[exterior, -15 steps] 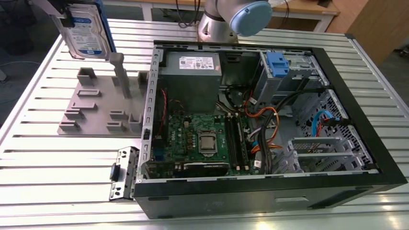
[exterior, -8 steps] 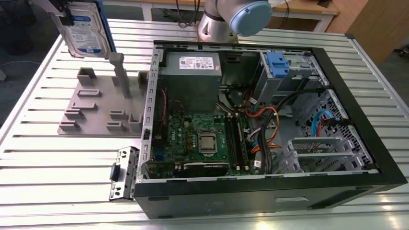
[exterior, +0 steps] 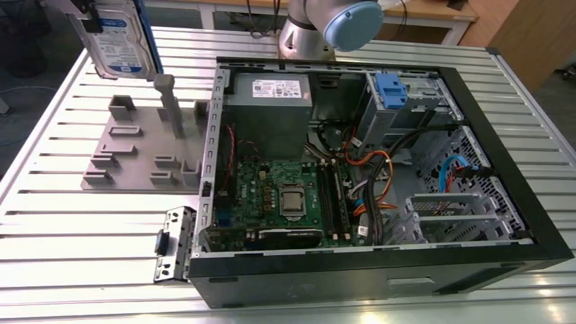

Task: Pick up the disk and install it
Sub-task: 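Pick up the disk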

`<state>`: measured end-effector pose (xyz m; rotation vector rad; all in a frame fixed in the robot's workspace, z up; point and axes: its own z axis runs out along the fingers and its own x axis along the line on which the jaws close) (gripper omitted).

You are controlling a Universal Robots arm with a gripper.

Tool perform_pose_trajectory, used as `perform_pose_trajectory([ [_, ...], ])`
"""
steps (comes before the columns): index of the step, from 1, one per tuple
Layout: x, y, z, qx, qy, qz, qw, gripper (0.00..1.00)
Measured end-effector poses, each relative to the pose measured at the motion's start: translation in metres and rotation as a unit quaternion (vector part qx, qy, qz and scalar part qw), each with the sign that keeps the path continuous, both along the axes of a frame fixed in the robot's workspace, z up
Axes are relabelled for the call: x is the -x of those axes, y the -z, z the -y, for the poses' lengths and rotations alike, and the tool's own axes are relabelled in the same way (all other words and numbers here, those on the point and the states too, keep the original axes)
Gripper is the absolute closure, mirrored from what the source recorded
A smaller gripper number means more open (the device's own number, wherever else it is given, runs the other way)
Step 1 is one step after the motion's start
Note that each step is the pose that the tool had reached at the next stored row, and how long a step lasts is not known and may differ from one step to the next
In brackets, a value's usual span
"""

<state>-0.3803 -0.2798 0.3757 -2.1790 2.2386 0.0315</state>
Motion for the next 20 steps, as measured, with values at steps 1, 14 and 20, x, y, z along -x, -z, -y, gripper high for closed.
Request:
perform_pose_trajectory([
  [1,0.0,-0.0006,0.0,0.0,0.0,0.0,1.0,0.64],
  [14,0.0,-0.0129,0.0,0.0,0.0,0.0001,1.0,0.64],
  [20,0.0,-0.0173,0.0,0.0,0.0,0.0001,1.0,0.64],
])
